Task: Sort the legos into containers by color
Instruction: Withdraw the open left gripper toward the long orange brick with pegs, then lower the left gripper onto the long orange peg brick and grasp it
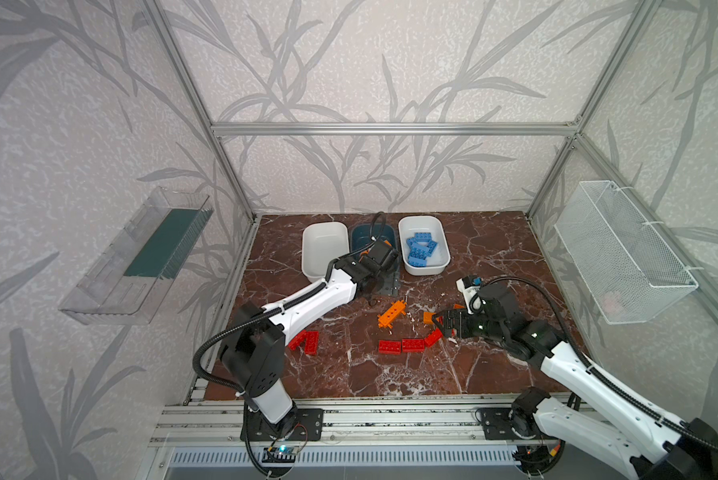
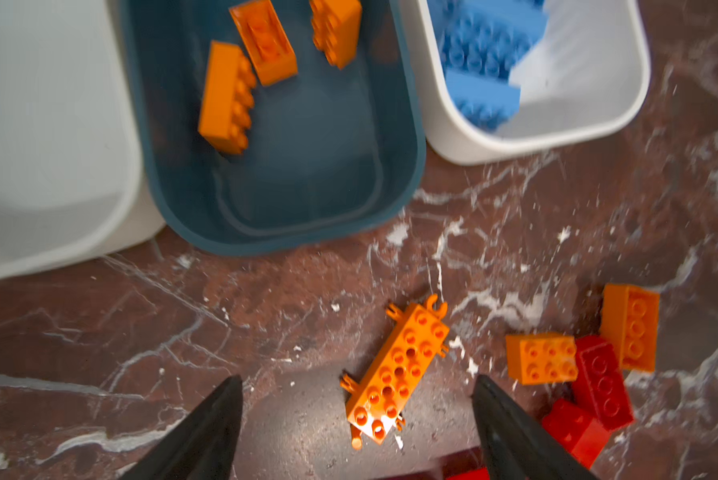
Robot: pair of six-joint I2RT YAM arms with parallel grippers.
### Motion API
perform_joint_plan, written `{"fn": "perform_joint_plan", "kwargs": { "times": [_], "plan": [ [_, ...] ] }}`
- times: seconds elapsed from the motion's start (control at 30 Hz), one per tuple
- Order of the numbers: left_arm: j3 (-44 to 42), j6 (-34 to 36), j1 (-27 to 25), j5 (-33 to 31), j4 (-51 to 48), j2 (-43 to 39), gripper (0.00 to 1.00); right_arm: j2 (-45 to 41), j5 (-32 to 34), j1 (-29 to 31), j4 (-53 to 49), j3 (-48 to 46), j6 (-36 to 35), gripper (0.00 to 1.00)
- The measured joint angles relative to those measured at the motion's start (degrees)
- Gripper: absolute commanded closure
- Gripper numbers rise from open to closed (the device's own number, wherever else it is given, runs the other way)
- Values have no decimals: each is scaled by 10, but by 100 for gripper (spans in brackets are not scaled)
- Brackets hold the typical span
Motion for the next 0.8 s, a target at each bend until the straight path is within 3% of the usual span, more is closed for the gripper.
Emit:
{"fn": "perform_joint_plan", "kwargs": {
  "times": [0.17,0.4,0.8],
  "plan": [
    [-63,13,-14,23,34,2,14,-26,4,15,-24,0,9,1],
    [-66,38,-33,45,85,16,14,-49,14,25,-50,-2,18,1],
    [-56,90,-44,43,108,121,18,-79,34,25,-76,-13,25,1]
  ]
}}
